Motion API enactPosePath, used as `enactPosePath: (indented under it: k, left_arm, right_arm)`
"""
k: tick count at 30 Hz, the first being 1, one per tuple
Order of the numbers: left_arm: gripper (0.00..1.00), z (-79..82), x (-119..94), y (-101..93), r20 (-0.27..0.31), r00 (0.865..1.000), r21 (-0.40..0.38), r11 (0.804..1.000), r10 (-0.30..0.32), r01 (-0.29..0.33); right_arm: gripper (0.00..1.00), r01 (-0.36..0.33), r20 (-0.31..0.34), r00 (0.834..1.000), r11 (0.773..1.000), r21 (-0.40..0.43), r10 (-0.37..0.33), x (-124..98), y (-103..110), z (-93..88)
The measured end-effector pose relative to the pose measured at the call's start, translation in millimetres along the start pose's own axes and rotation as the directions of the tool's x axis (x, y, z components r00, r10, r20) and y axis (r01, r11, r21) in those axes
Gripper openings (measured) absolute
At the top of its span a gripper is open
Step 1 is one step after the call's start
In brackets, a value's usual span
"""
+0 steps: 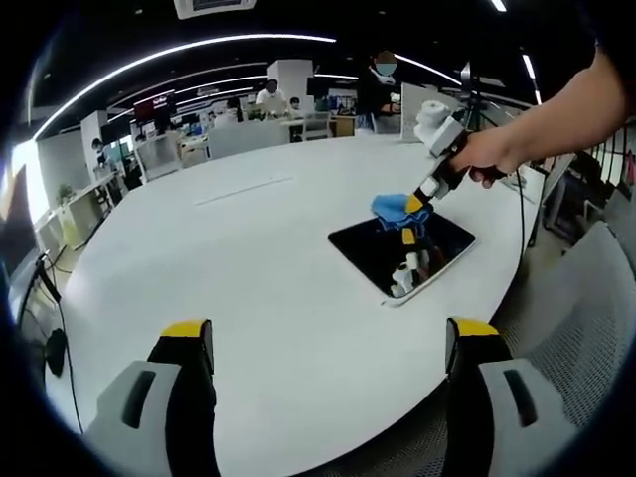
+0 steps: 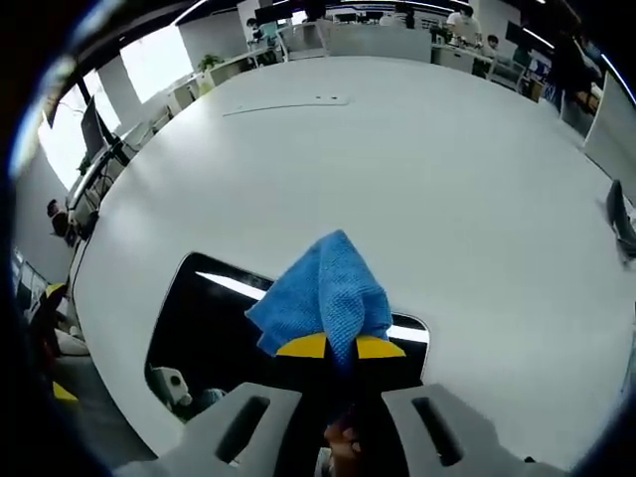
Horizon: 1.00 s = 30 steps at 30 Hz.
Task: Wipe the mirror surface with the cleaning cloth until all visible marks leave the cleaned area.
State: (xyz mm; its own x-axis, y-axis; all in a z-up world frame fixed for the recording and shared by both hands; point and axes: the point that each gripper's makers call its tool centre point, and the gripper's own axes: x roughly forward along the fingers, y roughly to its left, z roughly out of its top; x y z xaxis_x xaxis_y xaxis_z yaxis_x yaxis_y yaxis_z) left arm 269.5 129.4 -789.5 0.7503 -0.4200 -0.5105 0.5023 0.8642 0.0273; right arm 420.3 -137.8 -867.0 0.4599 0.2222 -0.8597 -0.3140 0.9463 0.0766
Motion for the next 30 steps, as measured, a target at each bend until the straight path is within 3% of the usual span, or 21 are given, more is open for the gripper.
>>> enactPosePath:
  k: [9, 20, 30]
  left_arm:
    - [0.96, -1.9, 0.2, 2.8, -0.008, 1.0, 0.006, 1.0, 0.012, -0.012]
    - [0.97, -3.8, 1.2, 1.4, -0.02, 1.0, 0.009, 1.0, 0.006, -0.006]
    - [0.99, 2.0, 1.4, -0.5, 0.008, 1.0, -0.015, 1.0, -0.008, 0.008]
  right_arm:
    - [0.02, 0.015, 0.01, 1.0, 1.0, -0.007, -0.014, -0.6, 1.4, -1.5]
    - [0.02, 0.017, 0.033, 0.999, 1.0, 0.01, -0.017, -10.5, 8.3, -18.6]
    - [0.02, -0.001, 0.037, 0.999, 0.999, 0.035, 0.0, -22.5, 17.8, -38.3]
